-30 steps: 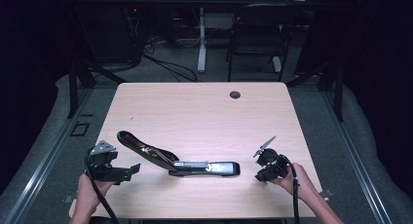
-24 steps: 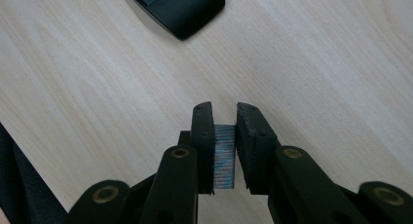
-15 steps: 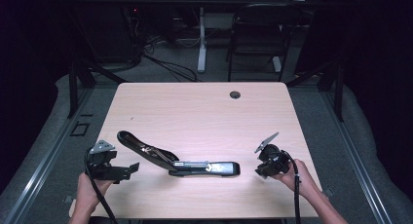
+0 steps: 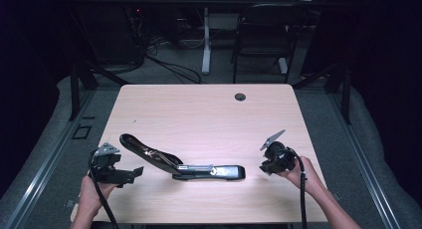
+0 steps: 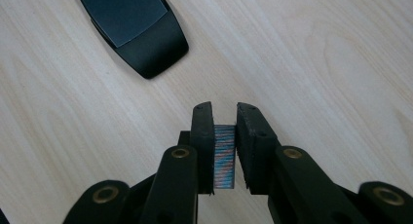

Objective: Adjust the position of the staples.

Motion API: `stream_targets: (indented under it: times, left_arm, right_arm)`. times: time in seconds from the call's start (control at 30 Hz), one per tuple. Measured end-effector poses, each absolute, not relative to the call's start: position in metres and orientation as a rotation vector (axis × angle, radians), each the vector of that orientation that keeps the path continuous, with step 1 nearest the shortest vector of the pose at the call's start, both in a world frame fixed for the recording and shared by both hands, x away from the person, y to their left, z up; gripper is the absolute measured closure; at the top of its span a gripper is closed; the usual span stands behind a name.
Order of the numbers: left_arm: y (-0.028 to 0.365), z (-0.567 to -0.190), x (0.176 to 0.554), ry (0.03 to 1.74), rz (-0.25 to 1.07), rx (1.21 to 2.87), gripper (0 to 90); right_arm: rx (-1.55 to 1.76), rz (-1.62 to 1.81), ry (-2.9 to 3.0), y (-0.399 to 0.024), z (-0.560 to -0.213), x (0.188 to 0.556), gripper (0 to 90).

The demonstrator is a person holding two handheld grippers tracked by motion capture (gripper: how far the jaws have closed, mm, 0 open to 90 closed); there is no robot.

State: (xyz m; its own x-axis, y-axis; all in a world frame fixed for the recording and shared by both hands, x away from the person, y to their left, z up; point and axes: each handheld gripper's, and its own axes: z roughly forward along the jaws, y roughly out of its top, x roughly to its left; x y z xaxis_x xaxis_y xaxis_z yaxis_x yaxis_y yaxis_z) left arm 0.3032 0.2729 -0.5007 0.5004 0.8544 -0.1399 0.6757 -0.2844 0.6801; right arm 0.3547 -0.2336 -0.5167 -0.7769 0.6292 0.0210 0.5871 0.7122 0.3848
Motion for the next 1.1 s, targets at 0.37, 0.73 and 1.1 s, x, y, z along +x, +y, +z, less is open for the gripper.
stream_targets:
  times: [0.37, 0.73, 1.1]
  left_arm:
    - [0.269, -0.502, 0.305, 1.237, 0.3, 2.069, 0.1]
    - [0.268, -0.504, 0.306, 1.225, 0.297, 2.088, 0.1]
    - [0.269, -0.504, 0.306, 1.224, 0.286, 2.1, 0.1]
  right_arm:
    - [0.97, 0.63, 2.795, -0.23, -0.509, 0.364, 78.5]
    - [0.929, 0.689, 2.762, -0.22, -0.499, 0.373, 78.5]
    - [0.852, 0.697, 2.762, -0.205, -0.489, 0.386, 78.5]
